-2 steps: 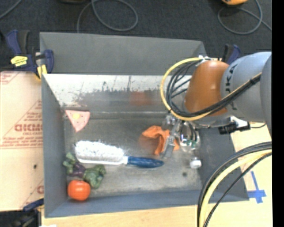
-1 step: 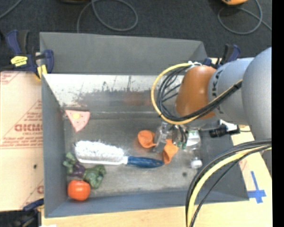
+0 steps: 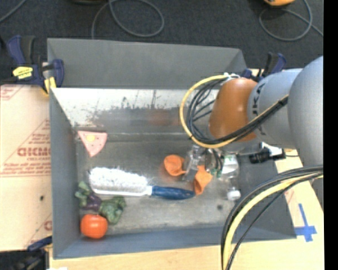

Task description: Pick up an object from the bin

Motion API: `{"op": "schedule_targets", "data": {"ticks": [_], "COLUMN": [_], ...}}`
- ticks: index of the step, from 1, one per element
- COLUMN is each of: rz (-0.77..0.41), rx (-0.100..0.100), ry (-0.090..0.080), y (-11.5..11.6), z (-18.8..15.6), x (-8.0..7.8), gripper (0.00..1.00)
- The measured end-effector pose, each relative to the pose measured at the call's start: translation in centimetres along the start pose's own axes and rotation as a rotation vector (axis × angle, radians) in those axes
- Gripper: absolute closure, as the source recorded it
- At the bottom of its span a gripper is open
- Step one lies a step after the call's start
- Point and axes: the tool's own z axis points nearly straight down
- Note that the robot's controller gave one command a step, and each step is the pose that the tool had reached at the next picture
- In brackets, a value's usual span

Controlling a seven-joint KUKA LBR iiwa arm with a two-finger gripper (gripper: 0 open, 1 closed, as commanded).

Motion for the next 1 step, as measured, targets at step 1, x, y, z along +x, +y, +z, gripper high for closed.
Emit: {"op": "schedule_targets", "data": {"ticks": [1], "rz": [-0.019], "rx": [-0.003], "ry": [-0.013], "y": [0.84], "z": [-18.25], "x": [-2.0], "gripper": [1.0]}}
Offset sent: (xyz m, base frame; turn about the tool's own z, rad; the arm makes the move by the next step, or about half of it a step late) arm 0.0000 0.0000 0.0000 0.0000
